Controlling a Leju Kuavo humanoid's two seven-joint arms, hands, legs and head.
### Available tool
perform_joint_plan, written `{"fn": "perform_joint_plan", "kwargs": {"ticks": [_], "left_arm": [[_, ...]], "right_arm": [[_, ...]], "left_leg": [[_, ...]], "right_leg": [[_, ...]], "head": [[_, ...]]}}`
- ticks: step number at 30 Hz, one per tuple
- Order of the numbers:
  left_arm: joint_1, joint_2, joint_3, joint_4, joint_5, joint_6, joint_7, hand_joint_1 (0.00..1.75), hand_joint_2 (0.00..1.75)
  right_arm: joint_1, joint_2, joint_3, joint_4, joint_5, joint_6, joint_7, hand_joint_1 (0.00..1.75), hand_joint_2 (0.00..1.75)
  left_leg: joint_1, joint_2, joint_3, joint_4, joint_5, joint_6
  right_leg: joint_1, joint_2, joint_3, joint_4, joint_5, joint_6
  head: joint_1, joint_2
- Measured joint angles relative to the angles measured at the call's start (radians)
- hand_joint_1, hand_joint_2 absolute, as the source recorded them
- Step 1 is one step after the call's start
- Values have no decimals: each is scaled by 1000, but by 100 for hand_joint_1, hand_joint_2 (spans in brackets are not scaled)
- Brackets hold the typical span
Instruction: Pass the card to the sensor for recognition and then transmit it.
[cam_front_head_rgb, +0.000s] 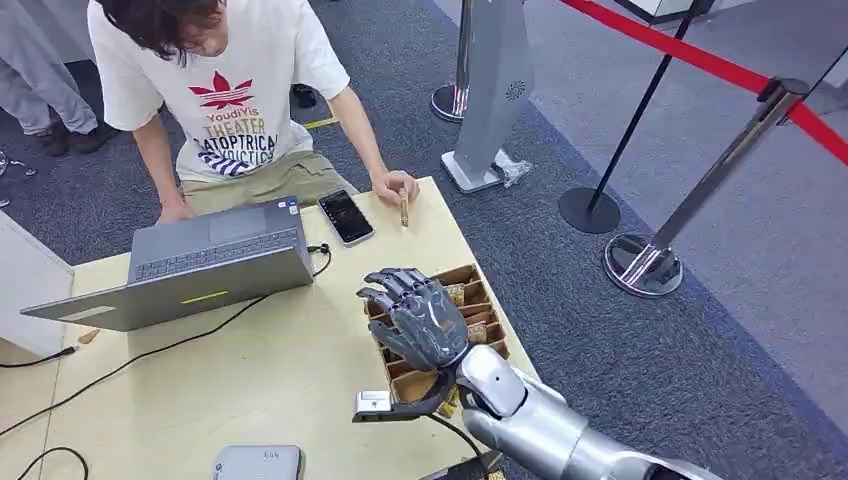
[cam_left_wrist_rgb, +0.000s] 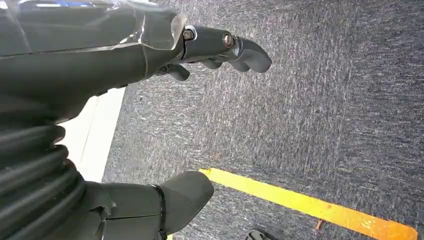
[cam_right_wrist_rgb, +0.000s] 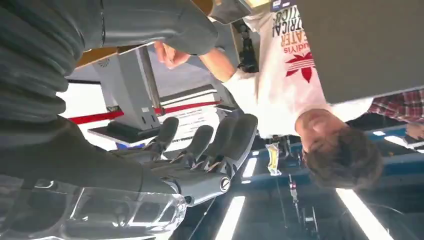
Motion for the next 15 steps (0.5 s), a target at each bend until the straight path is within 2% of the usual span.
{"fn": "perform_joint_plan", "kwargs": {"ticks": [2, 3, 12, 15], "left_arm": [[1, 0, 0, 0, -1, 0, 0, 0, 175], [1, 0, 0, 0, -2, 0, 0, 0, 175], [1, 0, 0, 0, -6, 3, 1, 0, 175], [0, 0, 0, 0, -7, 6, -1, 0, 175]], "right_arm": [[-3, 0, -1, 12, 0, 0, 4, 77, 175], [-5, 0, -2, 17, -1, 0, 4, 86, 175], [-4, 0, -16, 54, -2, -5, 14, 77, 175], [0, 0, -31, 62, 7, -5, 16, 82, 175]], "left_leg": [[0, 0, 0, 0, 0, 0], [0, 0, 0, 0, 0, 0], [0, 0, 0, 0, 0, 0], [0, 0, 0, 0, 0, 0]], "right_leg": [[0, 0, 0, 0, 0, 0], [0, 0, 0, 0, 0, 0], [0, 0, 0, 0, 0, 0], [0, 0, 0, 0, 0, 0]], "head": [[0, 0], [0, 0], [0, 0], [0, 0]]}}
